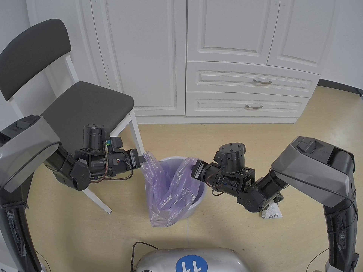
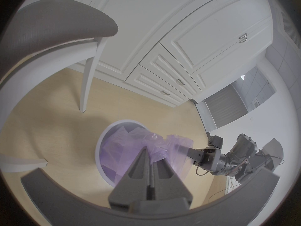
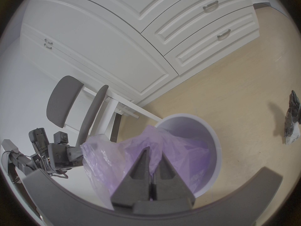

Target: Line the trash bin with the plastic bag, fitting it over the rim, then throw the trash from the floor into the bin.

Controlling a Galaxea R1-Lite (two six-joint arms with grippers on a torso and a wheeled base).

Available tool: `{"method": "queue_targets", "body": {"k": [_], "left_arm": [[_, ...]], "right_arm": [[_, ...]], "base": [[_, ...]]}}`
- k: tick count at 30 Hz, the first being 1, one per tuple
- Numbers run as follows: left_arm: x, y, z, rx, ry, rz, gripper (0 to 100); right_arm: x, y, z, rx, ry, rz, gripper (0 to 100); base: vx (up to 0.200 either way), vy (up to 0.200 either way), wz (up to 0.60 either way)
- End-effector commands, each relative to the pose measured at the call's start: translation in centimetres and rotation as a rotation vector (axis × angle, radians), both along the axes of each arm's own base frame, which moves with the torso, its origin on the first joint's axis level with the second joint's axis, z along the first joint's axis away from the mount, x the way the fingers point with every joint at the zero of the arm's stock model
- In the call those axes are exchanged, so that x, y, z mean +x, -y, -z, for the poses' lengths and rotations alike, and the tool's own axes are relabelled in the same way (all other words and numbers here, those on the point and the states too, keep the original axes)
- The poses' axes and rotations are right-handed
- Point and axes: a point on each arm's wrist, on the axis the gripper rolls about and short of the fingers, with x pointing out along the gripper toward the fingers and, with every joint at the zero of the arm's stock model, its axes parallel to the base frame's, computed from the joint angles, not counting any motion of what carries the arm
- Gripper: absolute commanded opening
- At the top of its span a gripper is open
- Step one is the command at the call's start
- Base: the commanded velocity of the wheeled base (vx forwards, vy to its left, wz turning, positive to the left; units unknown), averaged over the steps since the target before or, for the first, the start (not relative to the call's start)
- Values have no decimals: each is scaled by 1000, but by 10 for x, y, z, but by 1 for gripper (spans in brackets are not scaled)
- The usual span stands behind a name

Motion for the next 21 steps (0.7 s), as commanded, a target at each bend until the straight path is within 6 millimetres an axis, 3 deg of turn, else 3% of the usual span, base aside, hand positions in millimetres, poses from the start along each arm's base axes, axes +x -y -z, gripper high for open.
{"method": "queue_targets", "body": {"k": [1,9,15,21], "left_arm": [[2,2,10,5,-17,3,0],[11,8,20,-21,-49,-14,0],[18,23,37,-25,-83,-8,0],[21,25,39,-28,-88,-32,0]], "right_arm": [[7,1,21,-11,-23,9,0],[22,9,43,4,-58,47,0],[30,20,44,10,-58,78,0],[39,27,50,9,-56,100,0]], "base": [[0,0,0],[0,0,0],[0,0,0],[0,0,0]]}}
